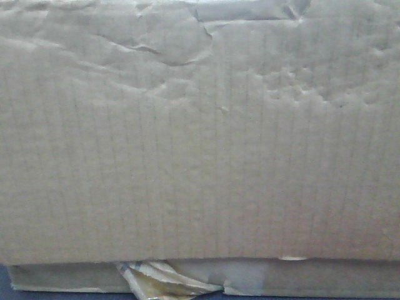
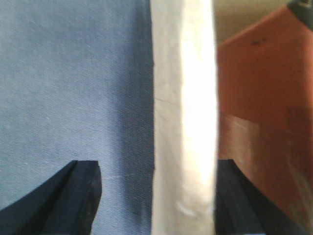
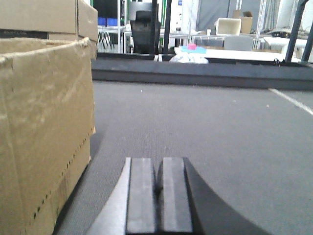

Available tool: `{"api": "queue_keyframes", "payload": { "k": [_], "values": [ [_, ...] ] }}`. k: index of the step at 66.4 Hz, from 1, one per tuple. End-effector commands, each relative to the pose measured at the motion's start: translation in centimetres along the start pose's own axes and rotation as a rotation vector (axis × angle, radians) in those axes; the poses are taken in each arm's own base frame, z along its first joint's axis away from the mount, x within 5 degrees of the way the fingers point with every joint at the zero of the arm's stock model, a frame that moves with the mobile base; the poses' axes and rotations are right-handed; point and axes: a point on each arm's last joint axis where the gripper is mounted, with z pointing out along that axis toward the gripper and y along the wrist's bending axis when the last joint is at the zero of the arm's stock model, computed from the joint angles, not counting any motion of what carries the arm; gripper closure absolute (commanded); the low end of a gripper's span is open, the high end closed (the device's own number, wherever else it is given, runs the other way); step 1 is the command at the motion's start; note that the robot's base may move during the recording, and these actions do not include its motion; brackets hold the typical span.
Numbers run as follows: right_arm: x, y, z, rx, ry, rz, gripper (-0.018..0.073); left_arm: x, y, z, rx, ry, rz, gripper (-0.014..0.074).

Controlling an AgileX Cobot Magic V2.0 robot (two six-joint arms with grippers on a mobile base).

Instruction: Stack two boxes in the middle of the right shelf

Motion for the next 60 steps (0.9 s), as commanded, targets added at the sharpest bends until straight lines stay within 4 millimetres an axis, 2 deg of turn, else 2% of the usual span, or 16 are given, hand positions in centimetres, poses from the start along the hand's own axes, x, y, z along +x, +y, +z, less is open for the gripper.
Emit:
{"api": "queue_keyframes", "payload": {
  "k": [1,9,14,18,25,32,43,52,60],
  "values": [
    [-0.8,0.0,-0.1,0.007,-0.088,0.0,0.0724,-0.1,0.1,-0.1,-0.004,-0.008,0.001,0.0237],
    [-2.0,-0.1,-0.2,0.01,-0.219,0.007,0.0724,-0.1,0.1,-0.1,-0.004,-0.008,0.001,0.0237],
    [-2.7,-0.1,-0.4,0.0,-0.244,0.09,0.0724,-0.1,0.1,-0.1,0.0,-0.006,0.0,0.0237],
    [-3.8,-0.1,-0.6,-0.008,-0.184,0.17,0.0724,-0.1,0.1,-0.1,-0.001,-0.007,0.0,0.0237],
    [-6.7,0.0,-1.3,-0.005,-0.069,0.172,0.0724,-0.1,0.1,-0.1,-0.001,-0.007,0.0,0.0237],
    [-9.1,0.0,-0.9,0.002,0.062,0.172,0.0724,-0.1,0.1,-0.1,-0.001,-0.007,0.0,0.0237],
    [-12.2,0.0,2.2,0.019,0.328,0.171,0.0724,-0.1,0.1,-0.1,-0.001,-0.007,0.0,0.0237],
    [-12.4,0.1,5.8,0.043,0.721,0.166,0.0724,-0.1,0.1,-0.1,-0.001,-0.007,0.0,0.0237],
    [-12.4,0.0,9.1,0.055,0.895,0.163,0.0724,-0.1,0.1,-0.1,-0.001,-0.007,0.0,0.0237]
  ]
}}
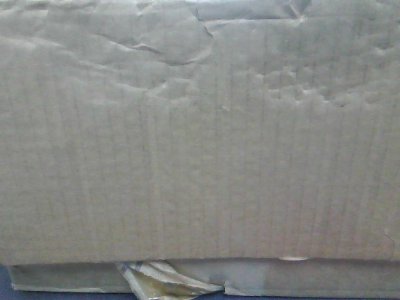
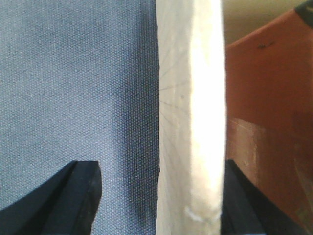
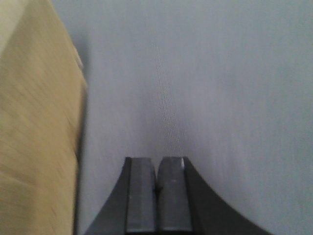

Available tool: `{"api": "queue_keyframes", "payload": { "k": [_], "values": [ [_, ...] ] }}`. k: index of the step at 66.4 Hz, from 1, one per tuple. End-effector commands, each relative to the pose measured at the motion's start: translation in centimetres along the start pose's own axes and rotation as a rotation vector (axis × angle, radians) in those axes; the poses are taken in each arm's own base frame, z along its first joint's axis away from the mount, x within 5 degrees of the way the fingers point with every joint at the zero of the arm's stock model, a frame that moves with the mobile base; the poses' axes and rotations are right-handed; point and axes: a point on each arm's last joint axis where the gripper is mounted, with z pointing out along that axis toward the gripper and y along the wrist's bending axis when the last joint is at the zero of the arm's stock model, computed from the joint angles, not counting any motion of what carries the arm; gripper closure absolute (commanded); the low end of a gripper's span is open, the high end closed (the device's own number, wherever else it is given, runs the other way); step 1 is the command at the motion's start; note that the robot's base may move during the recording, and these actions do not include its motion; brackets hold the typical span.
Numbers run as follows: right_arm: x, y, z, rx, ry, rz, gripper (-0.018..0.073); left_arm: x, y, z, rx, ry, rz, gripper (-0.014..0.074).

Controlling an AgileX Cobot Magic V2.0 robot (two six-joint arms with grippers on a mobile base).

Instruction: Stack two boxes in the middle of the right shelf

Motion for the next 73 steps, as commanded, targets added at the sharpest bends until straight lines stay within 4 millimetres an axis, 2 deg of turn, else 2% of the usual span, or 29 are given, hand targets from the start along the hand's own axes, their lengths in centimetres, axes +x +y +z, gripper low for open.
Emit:
{"api": "queue_keyframes", "payload": {
  "k": [1,17,26,31,38,54,58,64,73],
  "values": [
    [-1.3,0.1,1.3,0.017,0.098,0.006,0.0724,0.0,0.0,-0.1,0.003,-0.005,-0.002,0.0237],
    [-3.6,0.4,5.6,0.047,0.296,0.009,0.0724,0.0,0.0,-0.1,0.003,-0.005,-0.002,0.0237],
    [-5.7,0.8,6.6,0.06,0.38,0.016,0.0722,0.0,0.0,-0.1,0.003,-0.005,-0.002,0.0237],
    [-7.6,1.8,6.3,0.059,0.349,0.012,0.0722,0.0,0.0,-0.1,0.003,-0.005,-0.002,0.0237],
    [-9.4,3.7,5.5,0.059,0.32,-0.017,0.0722,0.0,0.0,-0.1,0.003,-0.005,-0.002,0.0237],
    [-12.5,8.5,2.9,-0.055,0.211,-0.108,0.0722,0.0,0.0,-0.1,0.003,-0.005,-0.002,0.0237],
    [-12.9,9.0,2.3,-0.08,0.192,-0.116,0.0715,0.0,0.0,-0.1,0.003,-0.005,-0.002,0.0237],
    [-12.8,9.5,2.4,-0.09,0.194,-0.128,0.0638,0.0,0.1,-0.1,0.001,-0.006,-0.001,0.0237],
    [-12.7,9.8,3.2,-0.089,0.219,-0.128,0.0393,-0.1,0.1,-0.1,0.001,-0.006,-0.001,0.0237]
  ]
}}
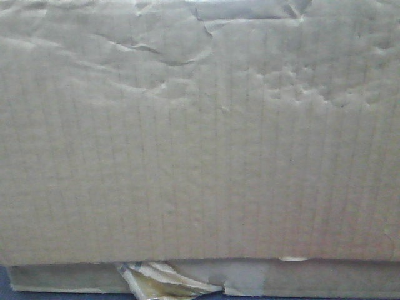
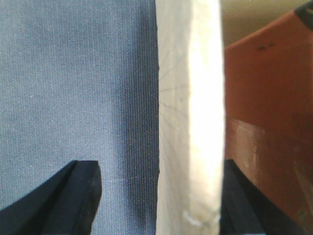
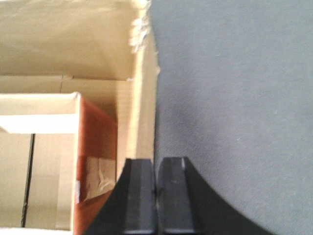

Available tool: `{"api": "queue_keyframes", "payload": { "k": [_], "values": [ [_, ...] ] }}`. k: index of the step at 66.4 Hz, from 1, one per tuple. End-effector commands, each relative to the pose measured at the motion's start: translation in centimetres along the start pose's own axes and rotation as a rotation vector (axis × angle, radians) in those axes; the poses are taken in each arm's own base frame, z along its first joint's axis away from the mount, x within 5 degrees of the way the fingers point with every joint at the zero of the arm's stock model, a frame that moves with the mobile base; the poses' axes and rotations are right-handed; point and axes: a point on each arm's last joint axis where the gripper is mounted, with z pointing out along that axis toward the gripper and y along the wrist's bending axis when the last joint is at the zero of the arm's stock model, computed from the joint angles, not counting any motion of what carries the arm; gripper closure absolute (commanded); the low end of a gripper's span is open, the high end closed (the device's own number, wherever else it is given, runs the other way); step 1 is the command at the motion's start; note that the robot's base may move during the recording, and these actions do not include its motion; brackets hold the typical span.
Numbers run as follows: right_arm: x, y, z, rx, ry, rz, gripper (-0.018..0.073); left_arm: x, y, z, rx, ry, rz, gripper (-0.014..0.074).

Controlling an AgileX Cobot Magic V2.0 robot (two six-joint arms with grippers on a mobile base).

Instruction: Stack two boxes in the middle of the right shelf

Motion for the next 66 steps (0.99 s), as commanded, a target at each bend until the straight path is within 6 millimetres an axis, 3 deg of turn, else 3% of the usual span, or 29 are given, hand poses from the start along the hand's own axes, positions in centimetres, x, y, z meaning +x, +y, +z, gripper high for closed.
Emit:
{"api": "queue_keyframes", "payload": {
  "k": [1,6,12,32,66],
  "values": [
    [-0.2,0.1,0.5,0.009,0.011,-0.002,0.0367,-0.1,0.0,-0.1,0.002,-0.008,-0.001,0.0237],
    [-0.1,0.3,1.6,0.002,0.048,0.003,0.0264,-0.1,0.0,-0.1,0.006,-0.013,-0.001,0.0237],
    [0.4,0.8,3.3,-0.035,0.122,0.024,0.0207,-0.1,0.0,-0.1,0.008,-0.016,-0.001,0.0237],
    [2.9,0.8,7.8,-0.006,0.302,0.019,0.021,-0.1,0.0,-0.1,0.008,-0.017,-0.001,0.0237],
    [3.2,0.5,8.1,0.021,0.308,0.002,0.021,-0.2,0.0,-0.1,0.01,-0.021,0.013,0.0237]
  ]
}}
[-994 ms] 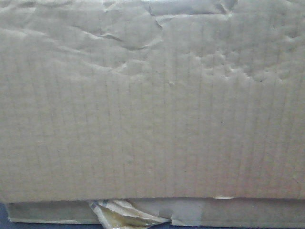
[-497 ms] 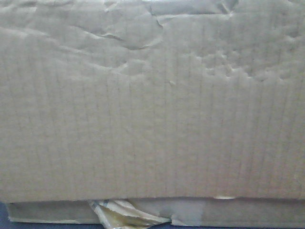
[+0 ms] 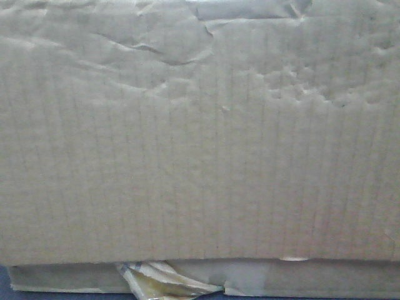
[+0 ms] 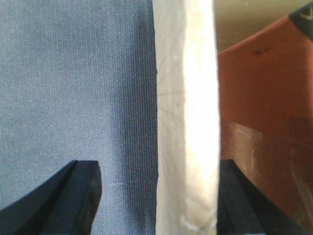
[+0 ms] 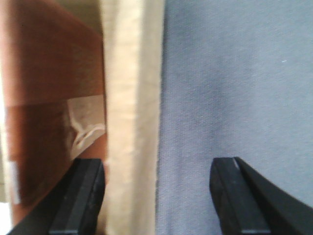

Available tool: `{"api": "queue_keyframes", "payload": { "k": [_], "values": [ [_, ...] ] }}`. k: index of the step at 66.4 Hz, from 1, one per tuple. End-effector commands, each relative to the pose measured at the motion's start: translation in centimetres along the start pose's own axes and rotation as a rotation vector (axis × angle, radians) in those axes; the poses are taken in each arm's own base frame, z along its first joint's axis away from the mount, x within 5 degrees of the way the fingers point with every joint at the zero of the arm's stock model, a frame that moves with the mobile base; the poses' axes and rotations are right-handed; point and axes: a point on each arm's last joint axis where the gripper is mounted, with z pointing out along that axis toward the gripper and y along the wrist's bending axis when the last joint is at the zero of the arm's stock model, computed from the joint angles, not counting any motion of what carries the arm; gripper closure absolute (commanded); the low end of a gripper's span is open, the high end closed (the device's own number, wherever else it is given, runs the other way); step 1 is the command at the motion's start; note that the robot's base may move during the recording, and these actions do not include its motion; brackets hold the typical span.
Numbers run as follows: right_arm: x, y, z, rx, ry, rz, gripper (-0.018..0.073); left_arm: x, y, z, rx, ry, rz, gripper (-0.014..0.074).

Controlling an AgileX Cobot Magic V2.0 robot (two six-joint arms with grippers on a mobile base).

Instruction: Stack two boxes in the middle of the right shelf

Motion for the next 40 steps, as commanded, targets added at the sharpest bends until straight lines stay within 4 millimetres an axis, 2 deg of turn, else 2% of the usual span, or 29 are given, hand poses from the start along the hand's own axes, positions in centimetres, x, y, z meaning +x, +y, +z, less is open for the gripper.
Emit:
{"api": "queue_keyframes", "payload": {
  "k": [1,7,13,20,24,30,40],
  "values": [
    [0.02,-0.1,-0.11,0.011,-0.012,-0.01,0.021,-0.09,0.02,-0.09,0.004,-0.011,0.003,0.0237],
    [0.02,-0.11,-0.11,0.012,-0.012,-0.01,0.0251,-0.09,0.02,-0.09,0.004,-0.011,0.004,0.0239],
    [0.02,-0.11,-0.11,0.012,-0.012,-0.019,0.0372,-0.09,0.02,-0.09,0.004,-0.011,0.004,0.0272],
    [0.02,-0.12,-0.11,0.013,-0.012,-0.021,0.0606,-0.09,0.02,-0.09,0.004,-0.011,0.004,0.041],
    [-0.02,-0.23,-0.11,0.026,-0.016,-0.026,0.0725,-0.07,0.02,-0.09,0.005,-0.008,0.003,0.0534],
    [-0.06,-0.35,-0.11,0.038,-0.02,-0.03,0.0721,-0.07,0.02,-0.09,0.005,-0.008,0.005,0.0712],
    [-0.04,-0.45,-0.26,0.055,-0.03,-0.04,0.0721,-0.05,-0.03,-0.16,0.008,-0.012,0.008,0.0707]
  ]
}}
